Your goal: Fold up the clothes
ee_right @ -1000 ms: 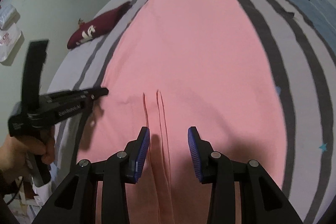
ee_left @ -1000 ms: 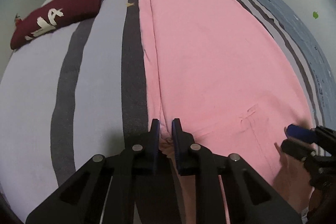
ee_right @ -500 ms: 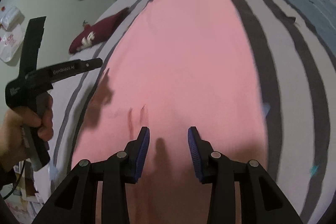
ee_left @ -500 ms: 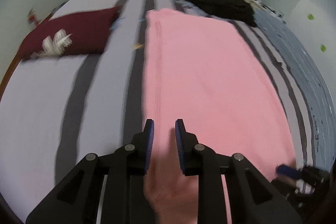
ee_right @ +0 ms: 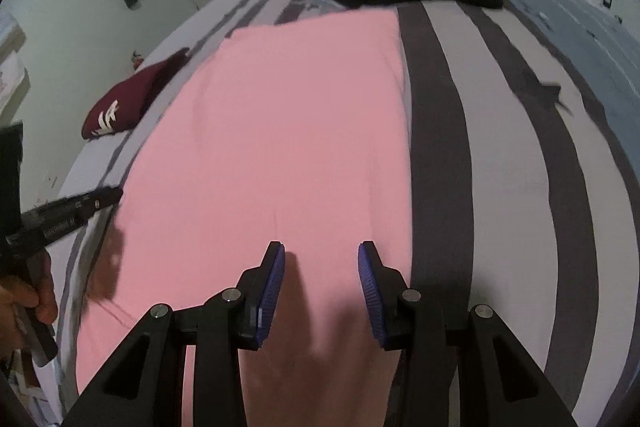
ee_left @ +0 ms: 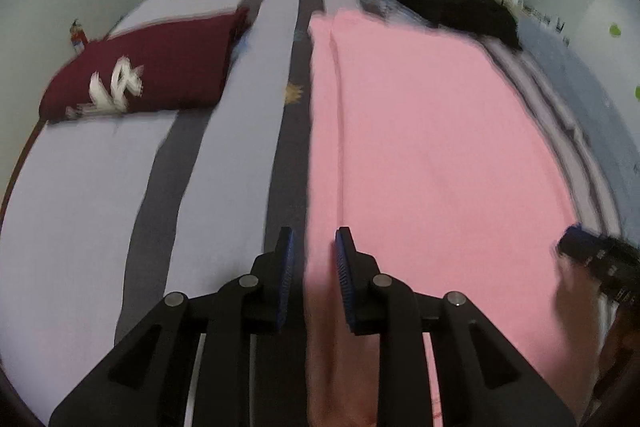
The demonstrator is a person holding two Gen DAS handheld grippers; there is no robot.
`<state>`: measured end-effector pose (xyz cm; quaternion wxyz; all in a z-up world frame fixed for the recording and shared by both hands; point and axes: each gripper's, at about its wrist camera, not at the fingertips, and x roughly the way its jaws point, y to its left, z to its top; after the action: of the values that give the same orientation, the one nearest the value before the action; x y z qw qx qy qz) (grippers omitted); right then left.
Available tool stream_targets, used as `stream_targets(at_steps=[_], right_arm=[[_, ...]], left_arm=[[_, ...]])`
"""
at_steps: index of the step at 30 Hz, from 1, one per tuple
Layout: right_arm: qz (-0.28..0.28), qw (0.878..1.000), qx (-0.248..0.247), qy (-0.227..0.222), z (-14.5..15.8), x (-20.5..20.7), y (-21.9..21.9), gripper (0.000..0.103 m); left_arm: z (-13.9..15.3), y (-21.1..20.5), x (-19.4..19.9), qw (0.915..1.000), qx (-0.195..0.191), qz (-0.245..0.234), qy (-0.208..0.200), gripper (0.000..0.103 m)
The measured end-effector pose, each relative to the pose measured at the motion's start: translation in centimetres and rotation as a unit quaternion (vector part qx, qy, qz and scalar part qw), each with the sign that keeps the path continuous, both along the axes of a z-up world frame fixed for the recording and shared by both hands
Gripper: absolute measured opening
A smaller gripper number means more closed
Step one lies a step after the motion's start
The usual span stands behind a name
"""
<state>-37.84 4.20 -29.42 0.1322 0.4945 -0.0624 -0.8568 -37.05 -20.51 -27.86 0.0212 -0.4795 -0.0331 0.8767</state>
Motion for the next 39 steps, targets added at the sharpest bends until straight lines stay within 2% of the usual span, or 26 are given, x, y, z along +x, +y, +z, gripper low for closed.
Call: stream_targets(at_steps=[2, 6, 8, 10, 13, 15, 17, 20, 22, 25, 32, 35, 39], right_arm=[[0.003, 1.000, -0.003, 0.009, 0.3, -0.8, 0.0, 0.035], [-0.001, 1.000, -0.007, 0.021, 0.9, -3.8, 0.7, 0.035], [-0.005, 1.000, -0.012, 0.027, 1.0, -5.2, 0.9, 0.035], [-0.007, 1.000, -0.014, 0.024, 0.9, -6.4, 1.2, 0.035], [-0.005, 1.000, -0.009, 0.013, 0.0, -6.8, 1.2, 0.035], [-0.004, 1.000, -0.005, 0.013, -0.1, -6.3, 1.7, 0.035], [-0.004, 1.000, -0.001, 0.014, 0.0, -5.2, 2.4, 0.035], [-0.005, 1.000, 0.003, 0.013, 0.5, -2.7, 3.6, 0.035], [-0.005, 1.000, 0.004, 0.009, 0.7, -0.8, 4.3, 0.035], [-0.001, 1.000, 0.001, -0.007, 0.9, 3.1, 4.9, 0.035], [-0.001, 0.998, -0.012, -0.054, 1.6, 13.1, 4.6, 0.041], [0.000, 0.997, -0.013, -0.071, 1.6, 16.8, 4.2, 0.042], [-0.003, 0.996, -0.008, -0.090, 1.1, 20.6, 3.8, 0.042]], left_arm=[[0.9, 0.9, -1.5, 0.9997, 0.012, -0.008, 0.017, 0.020], [0.9, 3.2, -4.6, 0.9987, -0.006, -0.040, 0.030, 0.020], [-0.1, 3.1, -6.0, 0.9987, -0.021, -0.042, 0.020, 0.020], [-2.0, 2.2, -7.1, 0.9985, -0.046, -0.028, -0.006, 0.020], [-2.5, 0.6, -6.7, 0.9992, -0.031, -0.026, -0.003, 0.020], [-1.7, 0.7, -6.1, 0.9986, -0.046, -0.024, -0.002, 0.020], [-0.3, 0.4, -5.2, 0.9990, -0.043, -0.013, 0.008, 0.020], [2.2, -0.5, -1.9, 0.9991, -0.020, -0.016, 0.033, 0.027], [3.1, -1.4, 0.7, 0.9994, 0.004, -0.016, 0.031, 0.032], [3.5, -3.0, 5.7, 0.9993, 0.036, -0.006, 0.007, 0.036], [2.7, -5.0, 17.9, 0.9968, 0.049, -0.001, -0.063, 0.044], [1.8, -5.2, 21.5, 0.9952, 0.049, 0.000, -0.084, 0.045], [1.3, -5.7, 25.6, 0.9932, 0.067, 0.002, -0.095, 0.046]])
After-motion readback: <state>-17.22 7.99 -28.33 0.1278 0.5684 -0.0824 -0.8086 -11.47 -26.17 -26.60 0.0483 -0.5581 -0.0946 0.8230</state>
